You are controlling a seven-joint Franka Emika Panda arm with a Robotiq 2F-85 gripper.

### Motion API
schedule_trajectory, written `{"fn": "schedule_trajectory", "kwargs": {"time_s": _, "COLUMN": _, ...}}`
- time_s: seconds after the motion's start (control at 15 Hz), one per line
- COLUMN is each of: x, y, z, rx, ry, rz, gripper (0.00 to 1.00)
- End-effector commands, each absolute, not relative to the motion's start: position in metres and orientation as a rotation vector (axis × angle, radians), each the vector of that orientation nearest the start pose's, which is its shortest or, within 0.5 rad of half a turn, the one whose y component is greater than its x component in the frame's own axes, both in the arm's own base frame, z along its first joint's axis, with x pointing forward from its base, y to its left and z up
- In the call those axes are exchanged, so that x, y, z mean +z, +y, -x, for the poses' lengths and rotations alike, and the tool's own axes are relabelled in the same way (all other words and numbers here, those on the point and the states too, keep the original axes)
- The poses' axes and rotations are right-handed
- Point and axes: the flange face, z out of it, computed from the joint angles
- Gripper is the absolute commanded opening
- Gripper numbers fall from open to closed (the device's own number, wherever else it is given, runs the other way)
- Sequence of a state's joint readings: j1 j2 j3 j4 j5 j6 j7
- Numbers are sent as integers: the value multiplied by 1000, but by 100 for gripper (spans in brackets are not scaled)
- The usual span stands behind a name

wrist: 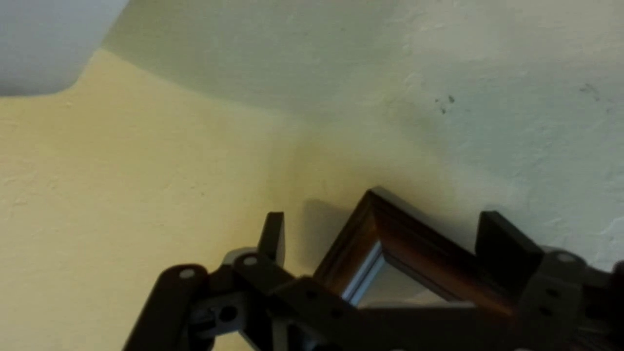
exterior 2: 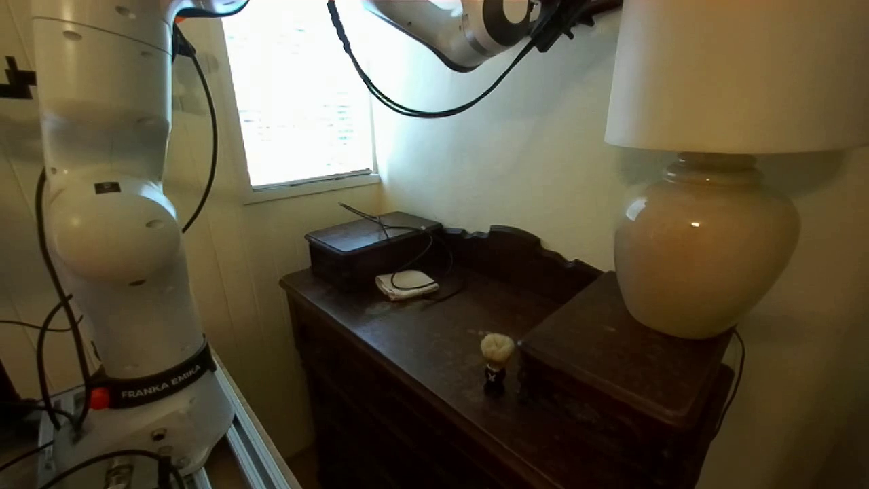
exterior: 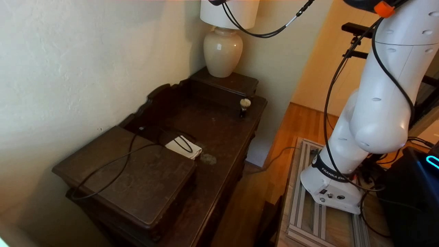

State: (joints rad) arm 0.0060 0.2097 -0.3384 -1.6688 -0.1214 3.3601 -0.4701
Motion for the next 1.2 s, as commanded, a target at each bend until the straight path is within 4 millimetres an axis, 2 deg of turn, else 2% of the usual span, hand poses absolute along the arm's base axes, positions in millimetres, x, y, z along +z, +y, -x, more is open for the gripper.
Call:
{"fn": "schedule_trajectory", "kwargs": {"time_s": 0.0, "x": 679, "y": -174, "z": -625, "rx": 1542, "ry": 349, "rz": -1923, "gripper": 100}}
{"fn": "schedule_trajectory", "kwargs": {"time_s": 0.27, "x": 681, "y": -176, "z": -619, "rx": 1442, "ry": 380, "rz": -1992, "gripper": 100}}
{"fn": "schedule_trajectory", "kwargs": {"time_s": 0.53, "x": 690, "y": -174, "z": -604, "rx": 1236, "ry": 475, "rz": -2099, "gripper": 100}}
{"fn": "schedule_trajectory", "kwargs": {"time_s": 0.8, "x": 706, "y": -144, "z": -577, "rx": 1048, "ry": 633, "rz": -2257, "gripper": 100}}
{"fn": "schedule_trajectory", "kwargs": {"time_s": 1.13, "x": 726, "y": -136, "z": -535, "rx": 734, "ry": 737, "rz": -2469, "gripper": 100}}
